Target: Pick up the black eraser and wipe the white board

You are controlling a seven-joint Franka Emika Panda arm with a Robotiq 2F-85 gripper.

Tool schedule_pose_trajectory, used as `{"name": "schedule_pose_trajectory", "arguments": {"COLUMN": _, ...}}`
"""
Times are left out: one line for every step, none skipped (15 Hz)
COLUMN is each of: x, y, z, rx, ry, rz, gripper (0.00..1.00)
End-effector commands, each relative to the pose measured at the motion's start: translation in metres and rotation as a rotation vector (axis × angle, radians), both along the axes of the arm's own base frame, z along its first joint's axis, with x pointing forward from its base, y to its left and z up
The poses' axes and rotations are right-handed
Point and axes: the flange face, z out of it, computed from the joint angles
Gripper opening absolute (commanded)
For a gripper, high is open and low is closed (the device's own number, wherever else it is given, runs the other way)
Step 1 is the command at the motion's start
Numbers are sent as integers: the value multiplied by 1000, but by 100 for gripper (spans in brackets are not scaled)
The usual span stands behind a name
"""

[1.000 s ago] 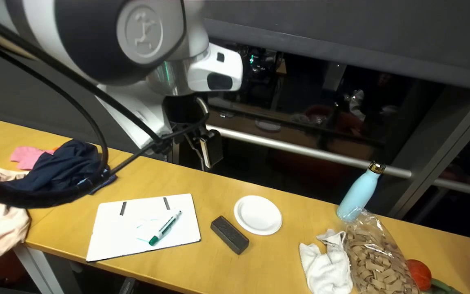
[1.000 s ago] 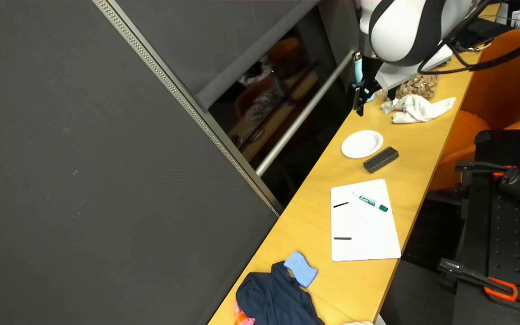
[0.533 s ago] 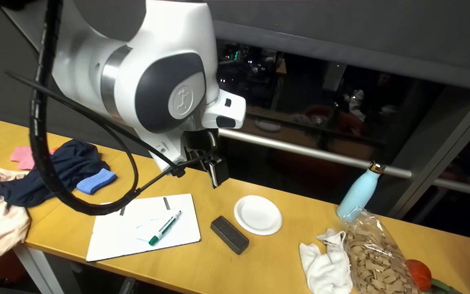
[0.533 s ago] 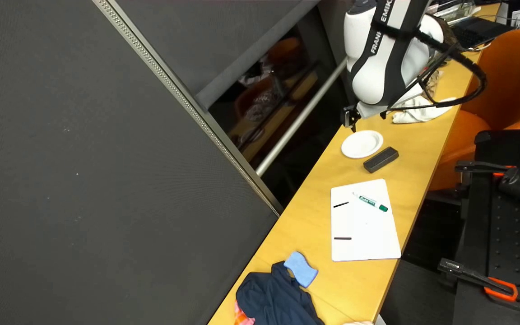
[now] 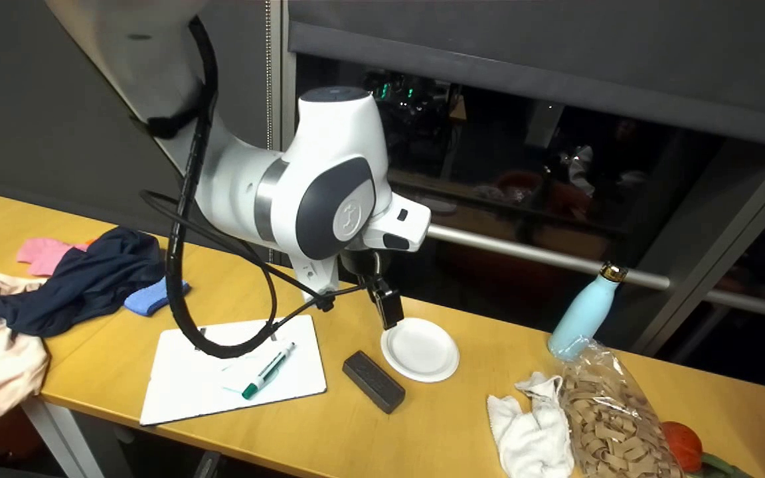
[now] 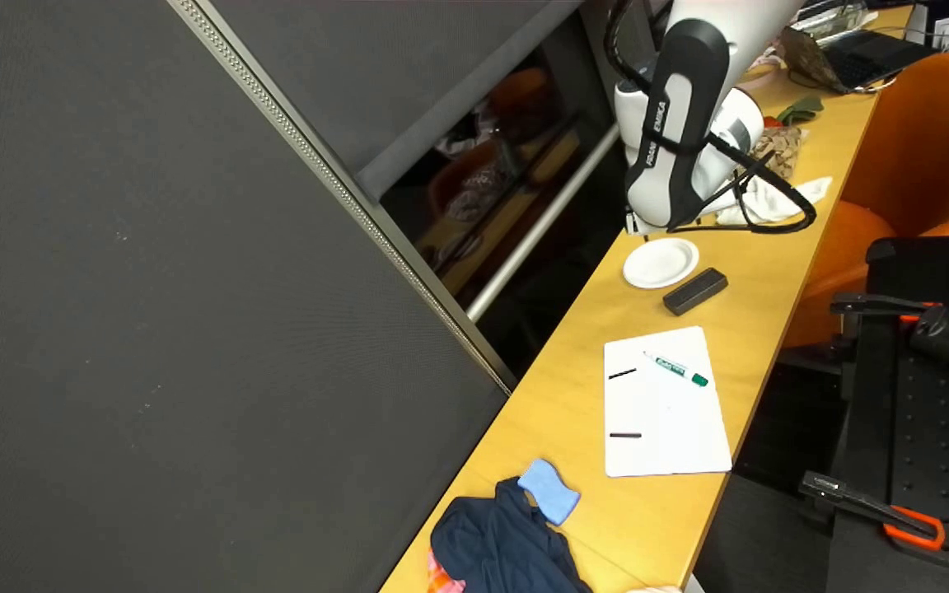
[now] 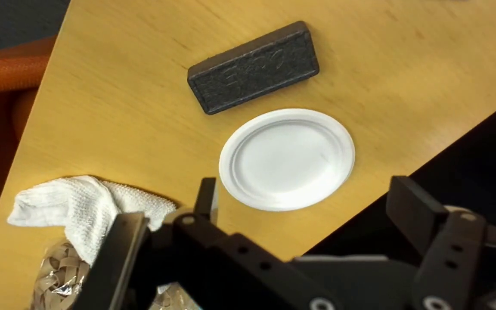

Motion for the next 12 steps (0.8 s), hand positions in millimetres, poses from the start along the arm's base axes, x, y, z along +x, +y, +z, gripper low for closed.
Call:
{"name": "schedule_pose_trajectory", "arguments": {"x": 20, "y": -7, "z": -13, "rx": -21, "ry": 3, "rz": -94, "gripper": 100}}
{"name": "schedule_pose_trajectory", "arguments": {"x": 16, "y": -2, "z": 4, "rx": 29, "ry": 12, "rz": -84, "gripper": 100}}
{"name": "schedule_pose_trajectory", "arguments": {"x": 10, "y": -6, "z": -18, "rx": -13, "ry": 12, "rz": -56, "gripper": 100}}
{"name": "schedule_pose_trajectory", "arguments": {"x": 13, "y": -5, "z": -16, "rx": -5, "ry": 15, "rz": -61, "gripper": 100}}
{"name": "schedule_pose_trajectory", "arguments": {"x": 15, "y": -5, "z": -12, "rx": -1, "ry": 15, "rz": -64, "gripper": 100}}
{"name": "schedule_pose_trajectory", "arguments": {"x": 16, "y": -5, "z": -8, "rx": 3, "ry": 15, "rz": -66, "gripper": 100}}
{"name": "schedule_pose_trajectory", "arguments": {"x": 15, "y": -5, "z": 1, "rx": 9, "ry": -10, "rz": -113, "gripper": 100}}
{"name": "schedule_pose_trajectory", "arguments": {"x": 13, "y": -5, "z": 2, "rx": 32, "ry": -4, "rz": -150, "gripper": 100}}
{"name": "schedule_pose_trajectory", "arguments": {"x": 12, "y": -5, "z": -2, "rx": 45, "ry": -14, "rz": -188, "gripper": 100}}
{"name": "schedule_pose_trajectory", "arguments": {"x": 11, "y": -5, "z": -4, "rx": 62, "ry": -23, "rz": -226, "gripper": 100}}
{"name": "schedule_pose_trajectory", "arguments": {"x": 13, "y": -4, "z": -8, "rx": 93, "ry": -28, "rz": -262, "gripper": 100}}
{"name": "schedule_pose_trajectory", "arguments": {"x": 14, "y": -3, "z": -13, "rx": 110, "ry": -32, "rz": -293, "gripper": 100}}
